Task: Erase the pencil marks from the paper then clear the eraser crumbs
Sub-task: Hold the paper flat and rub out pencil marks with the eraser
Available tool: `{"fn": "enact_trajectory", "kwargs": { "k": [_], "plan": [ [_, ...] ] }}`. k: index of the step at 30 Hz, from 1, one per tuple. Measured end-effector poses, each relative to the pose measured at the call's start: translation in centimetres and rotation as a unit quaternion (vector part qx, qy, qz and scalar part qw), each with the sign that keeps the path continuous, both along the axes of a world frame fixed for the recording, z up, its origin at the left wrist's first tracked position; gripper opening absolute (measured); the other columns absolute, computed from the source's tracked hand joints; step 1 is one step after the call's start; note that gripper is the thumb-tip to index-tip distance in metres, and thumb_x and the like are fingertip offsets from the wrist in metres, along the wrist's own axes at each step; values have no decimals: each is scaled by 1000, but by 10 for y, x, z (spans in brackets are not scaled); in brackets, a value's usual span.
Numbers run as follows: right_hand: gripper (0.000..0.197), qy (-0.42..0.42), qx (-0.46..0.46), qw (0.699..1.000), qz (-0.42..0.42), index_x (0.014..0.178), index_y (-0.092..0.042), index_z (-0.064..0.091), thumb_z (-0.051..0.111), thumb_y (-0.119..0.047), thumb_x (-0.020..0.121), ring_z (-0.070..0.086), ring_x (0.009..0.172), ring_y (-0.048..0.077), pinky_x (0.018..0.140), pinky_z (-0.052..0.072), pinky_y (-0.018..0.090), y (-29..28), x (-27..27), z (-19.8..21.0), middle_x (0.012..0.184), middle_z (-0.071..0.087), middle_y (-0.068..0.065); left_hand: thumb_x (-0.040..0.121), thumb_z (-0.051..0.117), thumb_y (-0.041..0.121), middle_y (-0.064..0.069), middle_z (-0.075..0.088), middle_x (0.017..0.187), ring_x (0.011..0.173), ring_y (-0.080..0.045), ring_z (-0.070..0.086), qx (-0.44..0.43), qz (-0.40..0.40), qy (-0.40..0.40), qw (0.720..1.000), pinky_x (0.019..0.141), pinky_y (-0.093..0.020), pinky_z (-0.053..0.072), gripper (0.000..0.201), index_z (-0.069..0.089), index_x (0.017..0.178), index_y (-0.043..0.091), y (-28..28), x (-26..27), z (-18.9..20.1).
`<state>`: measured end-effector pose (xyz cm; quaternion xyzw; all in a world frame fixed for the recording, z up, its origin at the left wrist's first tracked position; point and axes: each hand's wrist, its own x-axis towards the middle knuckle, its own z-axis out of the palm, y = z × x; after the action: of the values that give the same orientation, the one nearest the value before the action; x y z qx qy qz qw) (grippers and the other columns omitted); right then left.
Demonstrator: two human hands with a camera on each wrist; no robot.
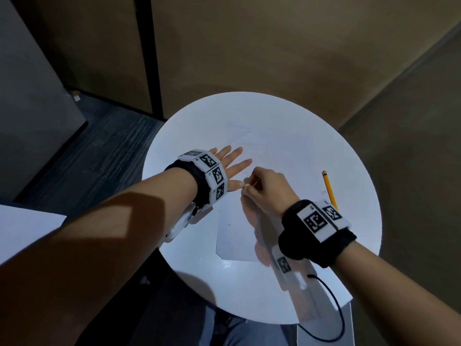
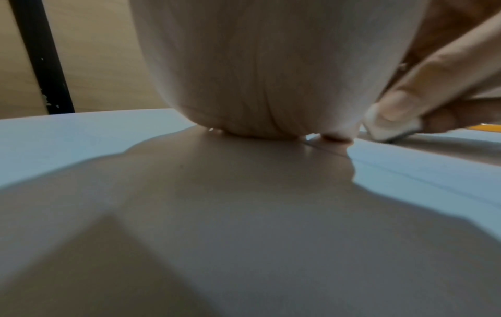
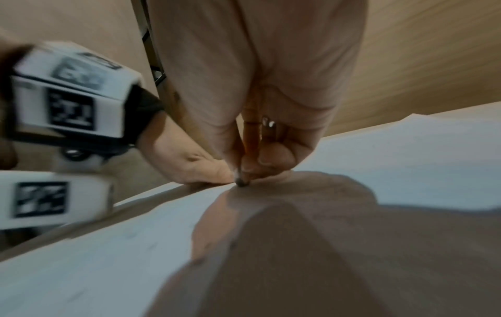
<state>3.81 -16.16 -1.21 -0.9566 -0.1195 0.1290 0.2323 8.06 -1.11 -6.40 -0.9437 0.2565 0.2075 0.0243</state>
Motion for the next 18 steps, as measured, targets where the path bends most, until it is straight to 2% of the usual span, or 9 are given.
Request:
{"fn": "enact_trajectory", "kwargs": {
  "k": [4, 7, 9, 11, 12, 14, 16, 17, 18],
  "plan": [
    [33, 63, -34, 995, 72, 64, -27, 39, 56, -14, 89, 43, 62, 6, 58, 36, 2, -4, -14, 8, 66, 44, -15, 97, 17, 57, 2, -25, 156, 145, -21, -17, -10, 0, 11, 1000, 115, -39, -9, 63, -18, 146, 37, 3, 2, -2],
    [18, 41, -10, 999, 13, 73, -17, 48, 58, -16, 88, 46, 70, 11, 58, 36, 3, -3, 4, 8, 73, 50, -8, 98, 15, 56, 1, -24, 156, 145, -22, -16, 0, 2, 3, 1000, 116, -39, -7, 63, -18, 147, 36, 0, 3, 0],
    [12, 3, -4, 1000, -26, 81, -14, 49, 56, -17, 89, 46, 74, 14, 57, 35, 14, 1, 5, 3, 79, 52, -3, 97, 14, 56, 1, -24, 156, 145, -22, -15, 2, 2, -3, 1000, 116, -39, -6, 62, -18, 147, 36, -1, 2, 0],
    [15, -4, -14, 1000, 0, 77, -14, 46, 52, -16, 91, 46, 71, 16, 55, 29, 21, 0, -7, -2, 75, 53, -1, 97, 15, 57, 2, -24, 156, 145, -21, -15, 1, 0, -2, 1000, 115, -39, -7, 63, -18, 147, 36, 1, 1, -2],
    [20, 15, -20, 999, 30, 72, -16, 45, 52, -16, 91, 46, 68, 16, 54, 30, 21, -3, -13, -2, 71, 52, -3, 97, 15, 56, 2, -24, 156, 145, -21, -16, -2, 0, 1, 1000, 115, -39, -7, 63, -18, 147, 36, 2, 1, -2],
    [26, 81, -26, 994, 66, 66, -23, 45, 56, -15, 88, 47, 62, 8, 54, 36, 12, -13, -16, 5, 66, 51, -11, 98, 18, 55, 2, -24, 156, 145, -21, -16, -8, 3, 10, 1000, 115, -39, -8, 63, -17, 147, 36, 2, 1, -2],
    [18, 119, 39, 992, 8, 70, -20, 54, 61, -13, 86, 51, 57, 3, 53, 38, 9, -29, -8, 12, 63, 55, -11, 98, 19, 55, 1, -24, 156, 145, -21, -16, -12, 3, 10, 1000, 115, -39, -7, 63, -16, 147, 35, 1, 2, -1],
    [10, 130, 113, 983, -60, 77, -15, 59, 62, -12, 86, 52, 54, 6, 53, 40, 11, -38, -3, 15, 61, 57, -7, 98, 19, 54, 1, -24, 156, 145, -21, -16, -13, 2, 8, 1000, 115, -39, -7, 63, -15, 148, 35, 0, 2, 0],
    [4, 138, 197, 961, -134, 84, -8, 61, 62, -9, 87, 52, 52, 11, 52, 42, 16, -46, 3, 19, 61, 57, 0, 98, 19, 54, 1, -23, 156, 145, -21, -16, -15, 2, 7, 1000, 115, -39, -7, 63, -15, 148, 35, 1, 2, 0]
  ]
}}
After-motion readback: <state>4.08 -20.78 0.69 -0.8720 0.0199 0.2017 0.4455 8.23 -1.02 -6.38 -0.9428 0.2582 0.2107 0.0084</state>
